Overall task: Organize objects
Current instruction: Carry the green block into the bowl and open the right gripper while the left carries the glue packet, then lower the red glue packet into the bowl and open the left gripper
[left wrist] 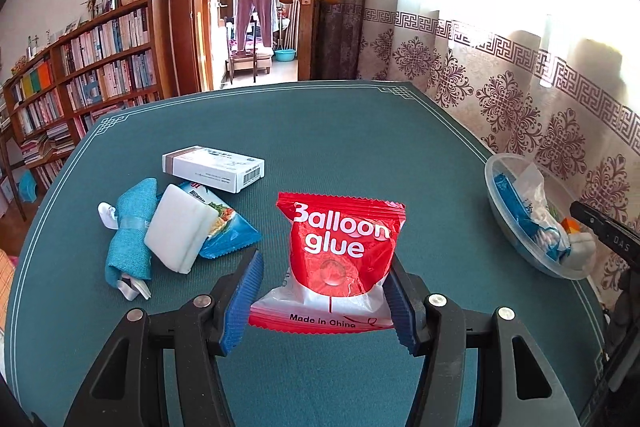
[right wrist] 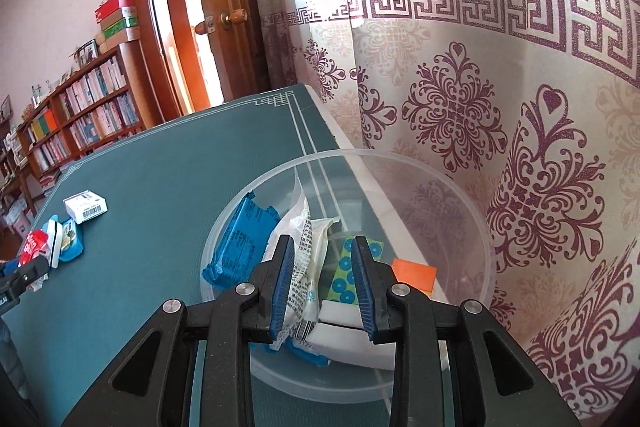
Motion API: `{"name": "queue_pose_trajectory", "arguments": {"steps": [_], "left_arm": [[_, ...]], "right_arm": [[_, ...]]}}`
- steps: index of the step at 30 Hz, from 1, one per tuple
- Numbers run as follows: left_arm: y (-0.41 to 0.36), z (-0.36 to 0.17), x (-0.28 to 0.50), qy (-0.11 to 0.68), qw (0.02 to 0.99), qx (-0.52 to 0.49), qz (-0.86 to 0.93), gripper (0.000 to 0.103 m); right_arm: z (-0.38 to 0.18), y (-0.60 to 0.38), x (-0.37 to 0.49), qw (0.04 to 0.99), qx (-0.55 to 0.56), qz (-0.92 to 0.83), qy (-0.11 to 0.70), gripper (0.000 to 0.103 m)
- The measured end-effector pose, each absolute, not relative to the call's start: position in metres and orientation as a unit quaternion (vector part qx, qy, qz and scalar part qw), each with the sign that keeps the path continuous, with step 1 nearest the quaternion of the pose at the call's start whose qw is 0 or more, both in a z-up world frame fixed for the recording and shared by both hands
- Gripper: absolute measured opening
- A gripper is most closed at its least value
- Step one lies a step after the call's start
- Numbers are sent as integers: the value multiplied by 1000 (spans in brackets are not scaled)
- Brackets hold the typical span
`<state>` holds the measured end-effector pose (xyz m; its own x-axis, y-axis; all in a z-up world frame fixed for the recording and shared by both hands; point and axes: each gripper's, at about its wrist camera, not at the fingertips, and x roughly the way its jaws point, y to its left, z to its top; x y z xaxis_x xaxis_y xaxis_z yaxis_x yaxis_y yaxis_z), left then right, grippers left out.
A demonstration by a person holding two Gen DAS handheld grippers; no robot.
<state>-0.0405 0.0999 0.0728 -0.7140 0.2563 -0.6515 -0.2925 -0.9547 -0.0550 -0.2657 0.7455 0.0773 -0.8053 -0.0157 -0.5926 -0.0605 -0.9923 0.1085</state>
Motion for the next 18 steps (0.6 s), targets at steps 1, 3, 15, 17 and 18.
{"name": "queue_pose_trajectory", "arguments": {"steps": [1,3,15,17,18], "left_arm": [[104,73,-41,28,152,-348,925,62],[114,73,-41,32,160,-348,923,62],[186,87,-42,59,220,-342,912,62],[203,90,-43,67,233,-339,909,62],[211,91,-43,71,240,-338,907,62]], "right_arm": [[78,743,-261,8,-311,949,58,31],[78,739,-250,2,-309,950,47,31],[69,736,-217,-33,-311,949,28,31],[65,740,-216,-33,-314,948,31,31],[63,742,-215,-33,-315,948,32,31]]}}
